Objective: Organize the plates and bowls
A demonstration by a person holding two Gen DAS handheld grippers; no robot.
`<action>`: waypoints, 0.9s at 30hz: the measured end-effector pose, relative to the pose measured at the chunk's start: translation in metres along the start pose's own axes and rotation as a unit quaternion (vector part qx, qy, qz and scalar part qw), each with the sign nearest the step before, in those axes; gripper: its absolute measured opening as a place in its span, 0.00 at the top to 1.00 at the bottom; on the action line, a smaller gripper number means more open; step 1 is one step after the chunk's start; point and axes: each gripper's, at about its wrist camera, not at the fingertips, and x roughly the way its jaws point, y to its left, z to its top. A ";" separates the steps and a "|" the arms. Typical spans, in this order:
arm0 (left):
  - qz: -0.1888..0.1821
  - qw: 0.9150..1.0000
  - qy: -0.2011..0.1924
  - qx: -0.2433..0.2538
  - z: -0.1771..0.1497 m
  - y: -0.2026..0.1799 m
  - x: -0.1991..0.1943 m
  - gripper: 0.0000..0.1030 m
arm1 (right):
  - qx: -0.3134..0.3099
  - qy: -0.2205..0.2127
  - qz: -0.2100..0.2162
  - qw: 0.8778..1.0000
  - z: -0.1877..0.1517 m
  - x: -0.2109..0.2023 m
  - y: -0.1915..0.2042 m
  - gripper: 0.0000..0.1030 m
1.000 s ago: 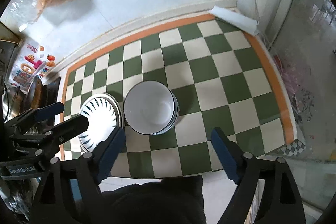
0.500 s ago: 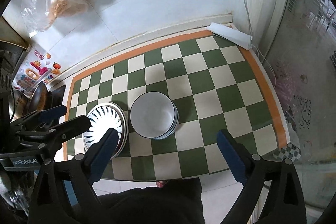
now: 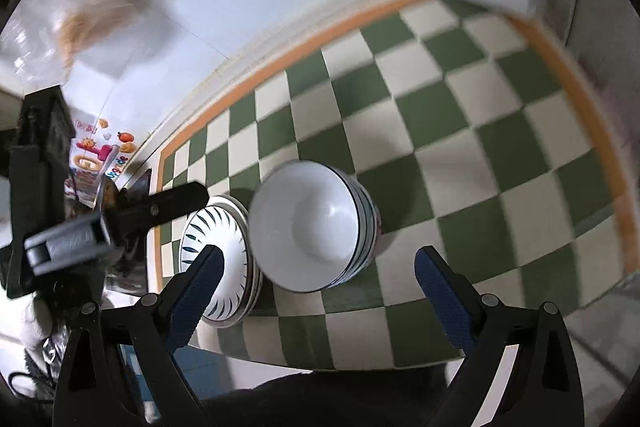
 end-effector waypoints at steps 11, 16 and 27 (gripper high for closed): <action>-0.075 0.989 0.125 -0.013 0.010 0.013 0.092 0.26 | 0.071 0.103 0.090 0.988 0.005 0.106 -0.053 0.32; -0.087 0.986 0.144 -0.008 0.007 0.008 0.108 0.42 | 0.084 0.115 0.108 0.984 0.007 0.122 -0.065 0.39; -0.086 0.990 0.115 -0.015 0.001 0.011 0.101 0.43 | 0.088 0.127 0.105 0.982 0.012 0.142 -0.067 0.54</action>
